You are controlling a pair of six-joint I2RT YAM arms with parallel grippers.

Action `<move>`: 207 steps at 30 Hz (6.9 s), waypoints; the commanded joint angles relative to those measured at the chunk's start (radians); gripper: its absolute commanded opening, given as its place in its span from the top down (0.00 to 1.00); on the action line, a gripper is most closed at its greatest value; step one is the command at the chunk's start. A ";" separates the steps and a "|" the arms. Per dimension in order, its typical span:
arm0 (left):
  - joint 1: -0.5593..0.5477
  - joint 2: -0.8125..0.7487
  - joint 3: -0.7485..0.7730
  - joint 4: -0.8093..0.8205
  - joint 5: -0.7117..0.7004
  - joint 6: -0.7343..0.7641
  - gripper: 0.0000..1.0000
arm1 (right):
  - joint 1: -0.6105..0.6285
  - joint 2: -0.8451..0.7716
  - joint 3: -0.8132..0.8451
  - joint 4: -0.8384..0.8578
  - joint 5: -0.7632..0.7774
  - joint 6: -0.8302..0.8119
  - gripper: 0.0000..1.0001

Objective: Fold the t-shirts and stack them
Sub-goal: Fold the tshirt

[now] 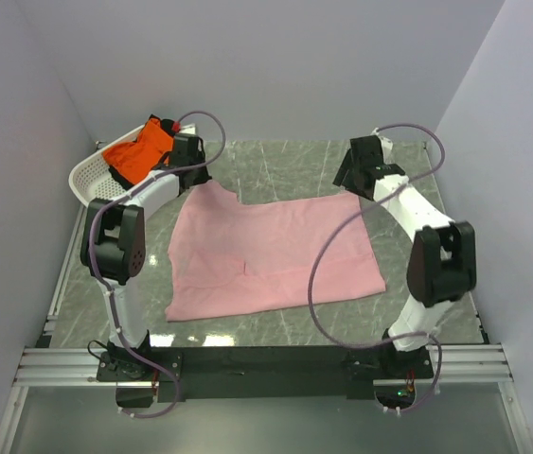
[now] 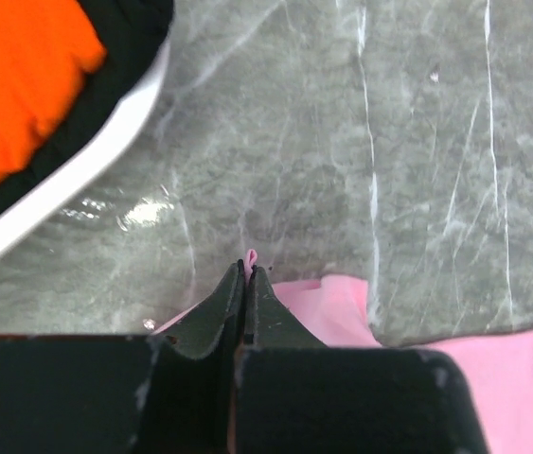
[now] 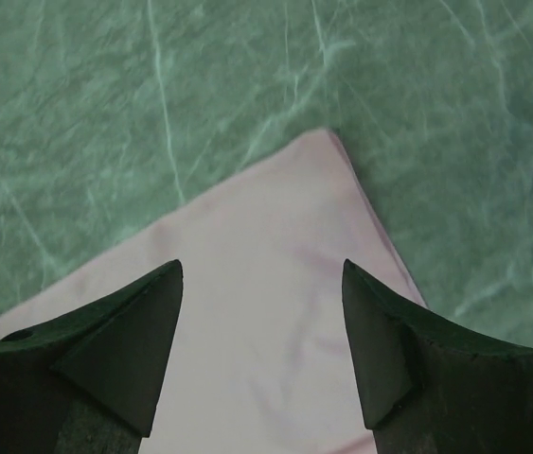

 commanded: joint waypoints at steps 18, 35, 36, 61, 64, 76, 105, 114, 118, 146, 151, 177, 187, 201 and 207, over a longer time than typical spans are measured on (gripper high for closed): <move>-0.003 -0.098 -0.054 0.011 0.075 0.005 0.99 | -0.128 0.452 0.419 -0.091 -0.078 -0.021 0.36; -0.003 -0.106 -0.053 0.000 0.070 0.021 0.99 | -0.128 0.486 0.425 -0.120 -0.048 -0.006 0.47; -0.003 -0.104 -0.050 -0.003 0.070 0.021 0.99 | -0.128 0.488 0.425 -0.120 -0.048 -0.006 0.47; -0.002 -0.266 -0.212 0.066 0.038 -0.015 0.99 | -0.138 0.404 0.314 -0.051 -0.121 -0.004 1.00; -0.001 -0.338 -0.287 0.103 0.041 -0.036 0.99 | -0.138 0.333 0.239 -0.014 -0.127 -0.003 1.00; -0.034 -0.547 -0.531 0.112 0.070 -0.099 1.00 | -0.137 0.066 -0.070 0.075 -0.132 0.003 1.00; -0.267 -1.056 -0.859 -0.169 -0.209 -0.282 0.99 | -0.135 -0.393 -0.506 0.047 -0.055 -0.018 1.00; -0.328 -1.084 -0.884 -0.225 -0.244 -0.332 0.99 | -0.135 -0.480 -0.578 0.029 -0.057 -0.026 1.00; -0.344 -1.123 -0.895 -0.251 -0.257 -0.351 1.00 | -0.134 -0.488 -0.602 0.029 -0.057 -0.027 1.00; -0.405 -0.996 -0.884 -0.117 -0.169 -0.357 0.14 | 0.058 -0.666 -0.575 -0.038 -0.031 0.019 0.43; -0.396 -0.877 -0.849 -0.097 -0.223 -0.332 0.13 | 0.199 -0.603 -0.584 0.126 -0.228 0.032 0.43; -0.098 -0.782 -0.988 0.118 -0.014 -0.266 0.09 | 0.708 0.101 -0.089 0.294 -0.385 -0.089 0.45; -0.078 -0.753 -0.975 0.123 0.003 -0.248 0.09 | 0.748 0.175 -0.050 0.211 -0.259 -0.087 0.47; -0.072 -0.753 -0.979 0.129 0.013 -0.243 0.09 | 0.771 0.130 -0.138 0.271 -0.183 -0.073 1.00; -0.072 -0.748 -0.978 0.126 0.019 -0.237 0.09 | 0.774 0.080 -0.179 0.282 -0.176 -0.080 1.00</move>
